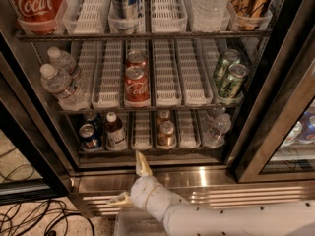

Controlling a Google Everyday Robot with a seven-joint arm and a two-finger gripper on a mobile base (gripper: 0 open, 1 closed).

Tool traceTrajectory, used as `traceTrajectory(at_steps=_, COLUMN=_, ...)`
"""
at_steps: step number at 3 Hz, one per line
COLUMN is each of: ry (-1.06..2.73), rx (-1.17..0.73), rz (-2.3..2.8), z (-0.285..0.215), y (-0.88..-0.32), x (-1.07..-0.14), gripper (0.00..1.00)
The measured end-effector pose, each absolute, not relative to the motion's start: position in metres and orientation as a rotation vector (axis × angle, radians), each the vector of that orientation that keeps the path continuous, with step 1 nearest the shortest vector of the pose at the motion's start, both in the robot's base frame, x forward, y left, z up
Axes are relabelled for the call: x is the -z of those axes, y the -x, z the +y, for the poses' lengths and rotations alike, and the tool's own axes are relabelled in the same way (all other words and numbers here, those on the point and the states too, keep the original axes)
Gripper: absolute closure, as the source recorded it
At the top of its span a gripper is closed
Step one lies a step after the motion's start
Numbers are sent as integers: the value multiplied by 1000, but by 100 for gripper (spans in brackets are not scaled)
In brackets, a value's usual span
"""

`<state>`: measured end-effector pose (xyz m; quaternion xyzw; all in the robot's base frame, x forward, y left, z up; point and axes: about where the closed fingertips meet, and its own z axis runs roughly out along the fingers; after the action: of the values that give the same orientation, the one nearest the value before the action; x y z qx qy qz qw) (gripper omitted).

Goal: Pick blue plastic bottle from bottom shelf of fridge

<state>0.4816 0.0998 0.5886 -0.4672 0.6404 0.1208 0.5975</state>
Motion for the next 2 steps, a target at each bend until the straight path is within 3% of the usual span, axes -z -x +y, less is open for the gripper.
traceTrajectory(at_steps=2, ry=797, rx=-305, rz=1472, z=140, y=-500, x=-609, gripper=0)
